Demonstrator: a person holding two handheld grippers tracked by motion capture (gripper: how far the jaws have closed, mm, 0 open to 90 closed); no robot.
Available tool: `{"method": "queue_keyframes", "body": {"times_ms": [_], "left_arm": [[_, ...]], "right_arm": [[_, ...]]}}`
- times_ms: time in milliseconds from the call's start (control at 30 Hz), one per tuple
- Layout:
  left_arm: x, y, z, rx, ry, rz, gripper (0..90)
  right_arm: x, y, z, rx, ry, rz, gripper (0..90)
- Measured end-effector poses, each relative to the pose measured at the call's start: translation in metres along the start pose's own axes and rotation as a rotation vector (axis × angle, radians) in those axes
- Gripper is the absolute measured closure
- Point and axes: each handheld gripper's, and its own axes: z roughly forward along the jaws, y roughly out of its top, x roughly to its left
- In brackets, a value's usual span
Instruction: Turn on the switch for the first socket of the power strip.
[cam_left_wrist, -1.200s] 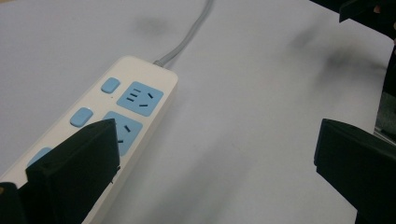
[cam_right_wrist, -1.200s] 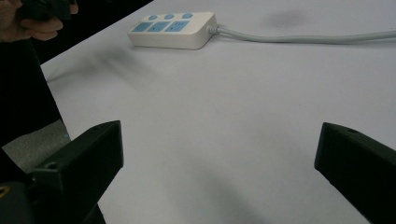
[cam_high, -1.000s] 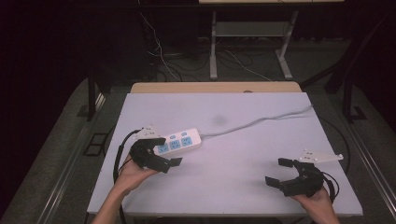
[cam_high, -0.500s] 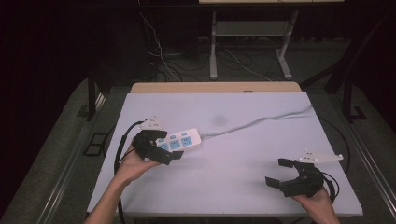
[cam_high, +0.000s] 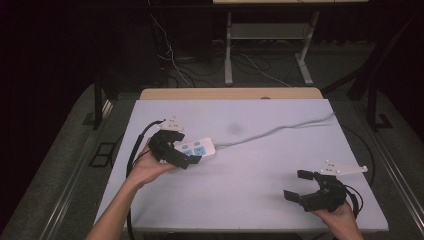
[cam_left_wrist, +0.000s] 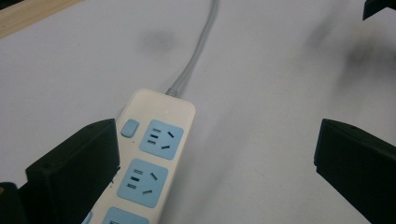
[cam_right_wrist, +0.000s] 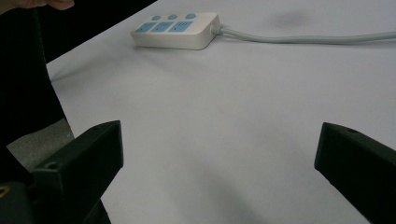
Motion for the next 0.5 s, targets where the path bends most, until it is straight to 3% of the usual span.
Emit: {"method": "queue_keyframes", "body": {"times_ms": [167, 500], "left_arm": [[0.005, 0.004, 0.003, 0.01, -0.004, 0.0, 0.0], [0.018, 0.014, 0.003, 0.034, 0.027, 0.003, 0.0]], "right_arm": [[0.0, 0.0, -0.001, -0.001, -0.001, 0.001, 0.8], [-0.002, -0.001, -0.002, 0.0, -0.007, 0.003, 0.8]]}}
